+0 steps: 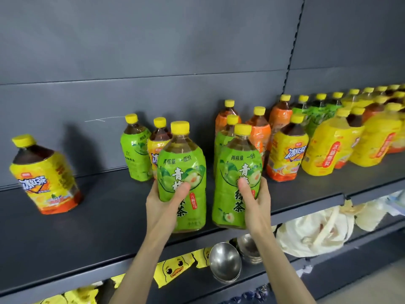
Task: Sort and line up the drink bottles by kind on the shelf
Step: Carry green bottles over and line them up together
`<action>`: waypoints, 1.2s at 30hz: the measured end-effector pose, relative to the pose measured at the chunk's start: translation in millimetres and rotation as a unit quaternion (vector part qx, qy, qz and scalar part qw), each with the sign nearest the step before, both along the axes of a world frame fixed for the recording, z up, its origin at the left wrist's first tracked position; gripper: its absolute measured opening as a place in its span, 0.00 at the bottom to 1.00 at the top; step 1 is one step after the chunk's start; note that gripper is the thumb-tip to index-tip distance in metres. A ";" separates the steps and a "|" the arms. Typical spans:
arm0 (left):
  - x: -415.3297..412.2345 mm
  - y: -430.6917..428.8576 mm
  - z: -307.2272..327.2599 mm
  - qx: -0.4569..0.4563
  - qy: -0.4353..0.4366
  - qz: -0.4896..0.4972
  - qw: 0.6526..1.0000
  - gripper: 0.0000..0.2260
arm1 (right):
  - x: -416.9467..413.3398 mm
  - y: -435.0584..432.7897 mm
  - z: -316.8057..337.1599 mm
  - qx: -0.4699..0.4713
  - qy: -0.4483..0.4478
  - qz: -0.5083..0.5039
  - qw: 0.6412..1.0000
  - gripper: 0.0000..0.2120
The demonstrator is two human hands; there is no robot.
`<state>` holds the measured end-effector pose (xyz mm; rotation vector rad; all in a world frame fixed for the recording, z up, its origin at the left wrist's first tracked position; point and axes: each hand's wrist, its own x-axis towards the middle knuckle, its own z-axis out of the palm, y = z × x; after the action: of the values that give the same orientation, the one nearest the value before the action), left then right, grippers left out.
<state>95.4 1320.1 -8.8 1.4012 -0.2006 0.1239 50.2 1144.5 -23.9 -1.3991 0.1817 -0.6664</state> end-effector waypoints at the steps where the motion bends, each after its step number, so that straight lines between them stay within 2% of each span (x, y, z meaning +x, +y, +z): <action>1: -4.3 -13.7 4.1 0.000 -0.002 -0.007 1.000 0.26 | -6.2 -12.9 3.3 0.004 -0.004 -0.010 1.000 0.15; 4: -17.3 -62.3 6.8 0.002 -0.004 -0.015 1.000 0.28 | -26.3 -62.9 7.5 -0.002 -0.010 -0.033 0.999 0.19; 8: -47.3 -146.6 -5.6 0.000 0.021 -0.017 1.000 0.26 | -64.5 -143.2 11.0 -0.022 -0.008 -0.058 0.998 0.11; 11: -70.0 -207.7 -11.1 0.012 0.019 -0.033 0.999 0.20 | -93.8 -201.3 12.6 -0.031 0.012 -0.068 0.997 0.08; 17: -93.4 -311.1 -4.2 0.016 0.023 -0.071 0.997 0.24 | -130.1 -296.2 15.0 -0.047 0.033 -0.100 0.993 0.10; 21: -88.6 -370.7 2.0 0.015 0.016 -0.084 0.996 0.20 | -130.7 -354.8 10.7 -0.037 0.032 -0.114 0.992 0.19; 24: -80.5 -414.3 5.2 0.021 0.009 -0.096 0.995 0.18 | -124.6 -395.1 14.5 -0.032 0.024 -0.126 0.991 0.15; 28: -61.4 -471.4 3.8 0.032 -0.005 -0.092 0.995 0.19 | -107.1 -450.4 14.3 -0.035 0.011 -0.138 0.990 0.16; 32: -44.8 -524.3 3.5 0.028 -0.013 -0.091 0.995 0.16 | -86.5 -501.1 17.2 -0.053 0.016 -0.138 0.989 0.21; 36: -27.6 -565.5 -1.2 0.034 -0.015 -0.065 0.997 0.21 | -66.4 -542.4 17.2 -0.066 0.013 -0.131 0.989 0.25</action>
<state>67.8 754.6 -10.0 1.4501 -0.3240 0.0307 -16.1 602.1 -6.7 -1.5266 0.3527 -0.8906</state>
